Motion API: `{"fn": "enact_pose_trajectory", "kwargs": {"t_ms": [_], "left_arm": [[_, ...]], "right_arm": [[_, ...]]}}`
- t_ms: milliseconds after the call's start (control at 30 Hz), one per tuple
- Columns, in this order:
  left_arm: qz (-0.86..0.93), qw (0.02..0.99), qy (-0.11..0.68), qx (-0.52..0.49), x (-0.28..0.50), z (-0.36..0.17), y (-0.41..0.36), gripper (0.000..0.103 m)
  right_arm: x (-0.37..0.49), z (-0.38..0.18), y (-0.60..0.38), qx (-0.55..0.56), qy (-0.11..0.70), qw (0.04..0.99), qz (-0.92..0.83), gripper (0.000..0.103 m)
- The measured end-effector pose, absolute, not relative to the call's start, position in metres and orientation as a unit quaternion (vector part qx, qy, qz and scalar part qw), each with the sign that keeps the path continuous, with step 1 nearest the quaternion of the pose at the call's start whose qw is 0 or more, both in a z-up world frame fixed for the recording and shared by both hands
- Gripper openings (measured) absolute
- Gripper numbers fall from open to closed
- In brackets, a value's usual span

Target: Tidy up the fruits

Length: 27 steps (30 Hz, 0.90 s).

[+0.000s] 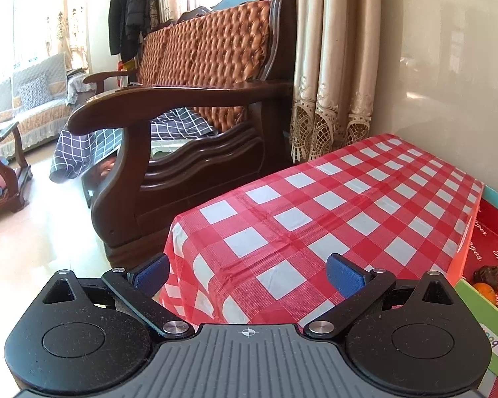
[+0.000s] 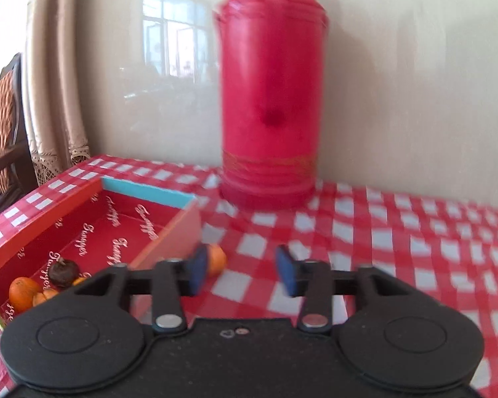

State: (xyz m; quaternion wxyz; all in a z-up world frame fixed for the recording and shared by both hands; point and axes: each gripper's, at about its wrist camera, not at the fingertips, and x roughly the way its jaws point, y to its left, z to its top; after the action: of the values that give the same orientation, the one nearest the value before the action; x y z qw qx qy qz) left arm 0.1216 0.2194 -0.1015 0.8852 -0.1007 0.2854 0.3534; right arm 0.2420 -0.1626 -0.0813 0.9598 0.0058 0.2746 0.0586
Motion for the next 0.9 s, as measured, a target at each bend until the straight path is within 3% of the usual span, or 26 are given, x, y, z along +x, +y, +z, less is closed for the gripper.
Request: {"fn": "enact_pose_trajectory", "kwargs": {"t_ms": [233, 400, 533, 667, 767, 900], "left_arm": [[0.343, 0.886, 0.294, -0.107, 0.129, -0.103, 0.216, 0.100], [0.338, 0.884, 0.303, -0.114, 0.133, -0.105, 0.215, 0.100], [0.338, 0.884, 0.304, -0.110, 0.134, -0.106, 0.214, 0.100], [0.339, 0.882, 0.307, -0.113, 0.135, -0.107, 0.215, 0.100], [0.340, 0.881, 0.308, -0.115, 0.135, -0.107, 0.217, 0.100], [0.341, 0.880, 0.309, -0.117, 0.135, -0.108, 0.218, 0.100]], "right_arm": [[0.260, -0.100, -0.180, 0.054, 0.309, 0.947, 0.070, 0.050], [0.290, -0.106, -0.153, 0.008, 0.338, 0.934, 0.113, 0.049], [0.310, -0.114, -0.137, -0.013, 0.350, 0.928, 0.128, 0.045], [0.327, -0.117, -0.132, -0.015, 0.361, 0.923, 0.134, 0.034], [0.340, -0.123, -0.141, 0.013, 0.392, 0.907, 0.151, 0.034], [0.336, -0.126, -0.136, -0.008, 0.385, 0.910, 0.154, 0.024]]}}
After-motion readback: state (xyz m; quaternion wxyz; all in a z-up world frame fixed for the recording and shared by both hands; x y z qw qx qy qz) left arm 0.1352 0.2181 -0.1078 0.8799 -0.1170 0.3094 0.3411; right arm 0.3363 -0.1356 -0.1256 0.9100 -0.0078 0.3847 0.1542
